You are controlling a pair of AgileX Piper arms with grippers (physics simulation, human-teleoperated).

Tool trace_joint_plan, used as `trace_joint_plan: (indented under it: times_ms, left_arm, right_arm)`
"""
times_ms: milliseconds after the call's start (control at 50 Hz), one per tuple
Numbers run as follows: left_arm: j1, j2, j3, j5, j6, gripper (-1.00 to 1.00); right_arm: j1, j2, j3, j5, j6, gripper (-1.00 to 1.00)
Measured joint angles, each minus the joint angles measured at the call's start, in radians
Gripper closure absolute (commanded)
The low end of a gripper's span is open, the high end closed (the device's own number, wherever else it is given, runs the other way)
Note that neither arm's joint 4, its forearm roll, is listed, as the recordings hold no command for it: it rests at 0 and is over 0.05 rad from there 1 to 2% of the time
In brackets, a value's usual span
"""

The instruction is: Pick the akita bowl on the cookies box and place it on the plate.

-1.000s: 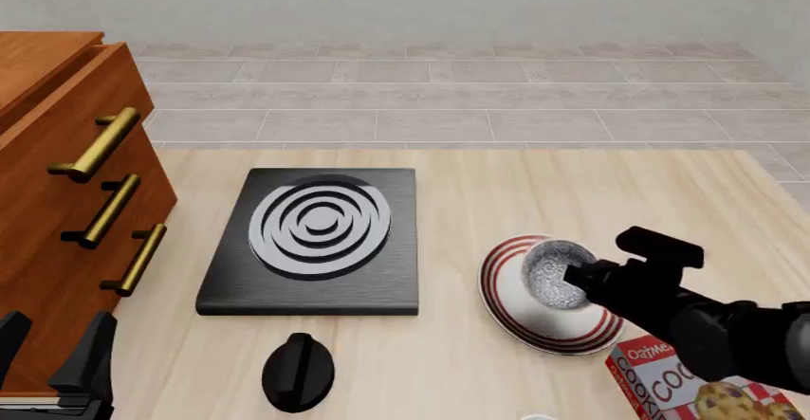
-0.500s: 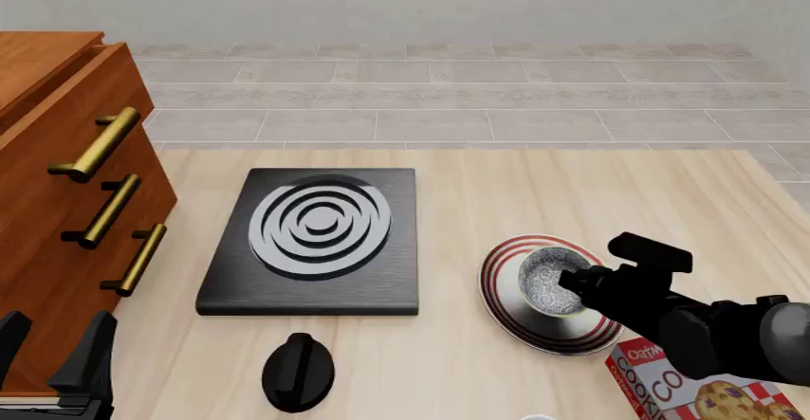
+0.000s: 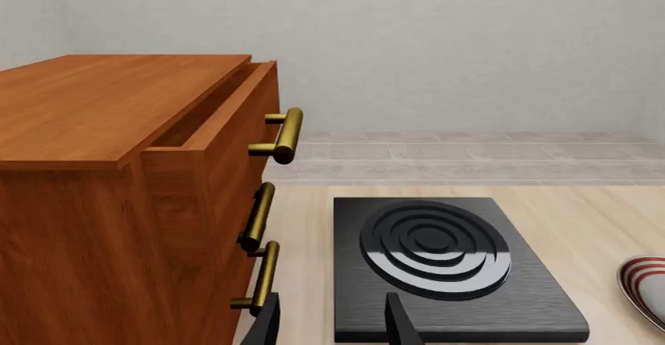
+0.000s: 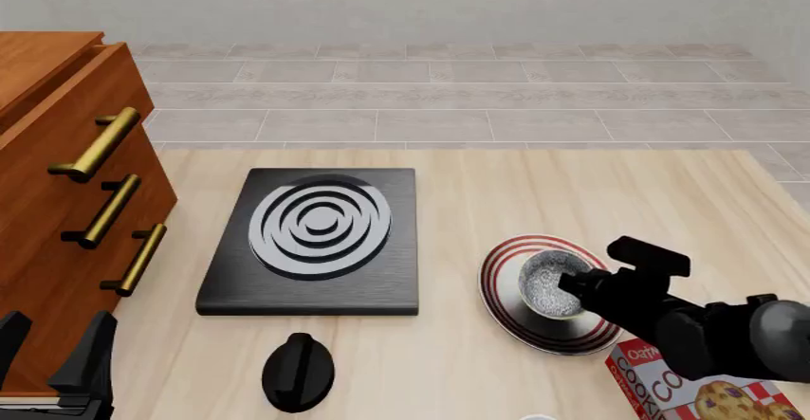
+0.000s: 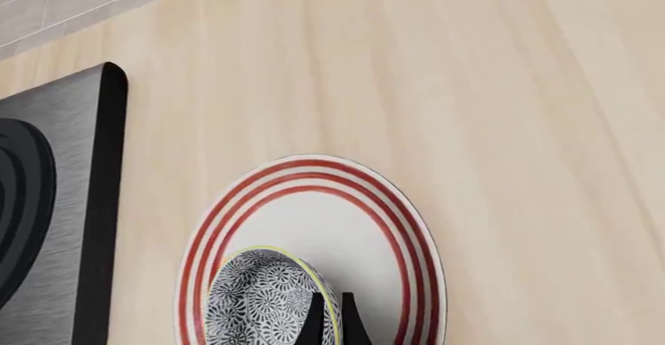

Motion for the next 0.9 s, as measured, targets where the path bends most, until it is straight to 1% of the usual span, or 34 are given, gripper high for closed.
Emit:
trace_joint_plan:
  times_ms: [440,460,900]
  left_arm:
    - [0.000,0.000,0.000,0.000,0.000,-1.00]
    - [0.000,0.000,0.000,0.000,0.000,-1.00]
    - [0.000,0.000,0.000,0.000,0.000,-1.00]
  right_arm:
    - [-0.002,0.020,-0.004,-0.015,-0.001,1.00]
    - [-0.002,0.021,-0.003,-0.016,0.000,-1.00]
    - [-0.005,0.026,-0.001,-0.031,0.021,-1.00]
